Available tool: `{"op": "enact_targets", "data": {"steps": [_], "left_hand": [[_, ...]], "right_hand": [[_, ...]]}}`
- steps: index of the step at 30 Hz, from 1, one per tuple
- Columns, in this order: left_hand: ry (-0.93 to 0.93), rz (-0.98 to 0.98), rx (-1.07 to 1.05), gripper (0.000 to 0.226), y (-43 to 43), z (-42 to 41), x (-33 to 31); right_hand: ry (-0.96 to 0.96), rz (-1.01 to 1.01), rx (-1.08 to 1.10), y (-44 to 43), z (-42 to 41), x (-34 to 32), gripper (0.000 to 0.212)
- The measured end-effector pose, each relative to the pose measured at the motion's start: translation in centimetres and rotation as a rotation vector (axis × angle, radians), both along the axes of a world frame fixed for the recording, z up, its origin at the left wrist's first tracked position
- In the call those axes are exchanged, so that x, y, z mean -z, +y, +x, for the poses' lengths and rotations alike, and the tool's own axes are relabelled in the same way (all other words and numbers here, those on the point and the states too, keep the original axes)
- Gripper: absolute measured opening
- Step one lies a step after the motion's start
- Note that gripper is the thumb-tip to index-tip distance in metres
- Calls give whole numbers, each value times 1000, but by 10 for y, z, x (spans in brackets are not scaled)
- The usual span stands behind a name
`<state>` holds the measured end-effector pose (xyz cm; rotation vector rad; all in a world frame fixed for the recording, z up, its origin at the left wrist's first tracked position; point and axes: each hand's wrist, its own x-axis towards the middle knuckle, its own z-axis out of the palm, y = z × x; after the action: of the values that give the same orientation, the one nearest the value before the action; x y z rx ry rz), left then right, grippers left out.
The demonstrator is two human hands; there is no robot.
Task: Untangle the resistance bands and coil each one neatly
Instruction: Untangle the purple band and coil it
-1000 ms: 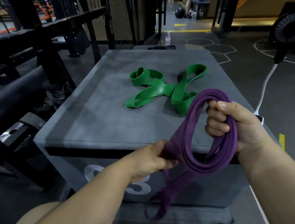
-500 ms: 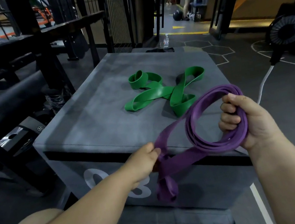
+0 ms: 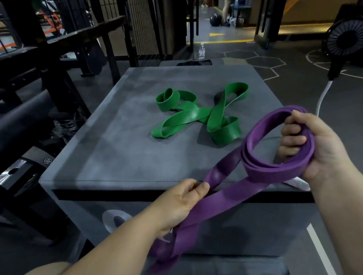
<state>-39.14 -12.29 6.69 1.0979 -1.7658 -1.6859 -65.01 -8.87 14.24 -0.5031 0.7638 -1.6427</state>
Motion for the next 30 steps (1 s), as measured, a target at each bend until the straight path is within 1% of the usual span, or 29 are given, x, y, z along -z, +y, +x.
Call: {"op": "enact_targets", "data": {"steps": [2,3,5,7,9,10,12,16,18,20,23,25,27,28,30], "left_hand": [[-66,70,56,37,0,2,2],[-85,114,80,37,0,3,2],[-69,238,124,28,1,4,1],[-58,350,189,23,3,4,2],[-80,398,257,28,6,2,4],[-76,423,273,28,8,1,6],[-49,457,244,20,10,0,7],[-45,406,187,15,5,2,11],[-36,345,35,15,1,1,14],[21,296,-182,20,-4,0,12],[55,137,-393,21,-16,1,8],[14,66,-425,18,-22,4,7],[3,78,-383,14,-24,9,7],[-22,88,-343,19,-25,13,7],[-154,54,-246,37,-27,19,9]], "right_hand": [[29,29,48,-1,3,-1,27],[37,32,65,0,4,-2,22],[52,24,94,1,4,-4,15],[65,25,107,2,4,-5,12],[78,28,111,3,4,-5,15],[81,26,109,3,4,-5,17],[83,13,108,4,3,-7,19],[93,12,132,7,-3,-9,21],[96,10,125,8,-5,-9,19],[125,7,101,9,-4,-9,16],[185,19,61,10,-2,-10,15],[197,38,62,10,-2,-9,17],[195,63,80,9,-4,-9,20],[190,75,88,8,-5,-8,20],[168,84,102,7,-7,-7,20]]}}
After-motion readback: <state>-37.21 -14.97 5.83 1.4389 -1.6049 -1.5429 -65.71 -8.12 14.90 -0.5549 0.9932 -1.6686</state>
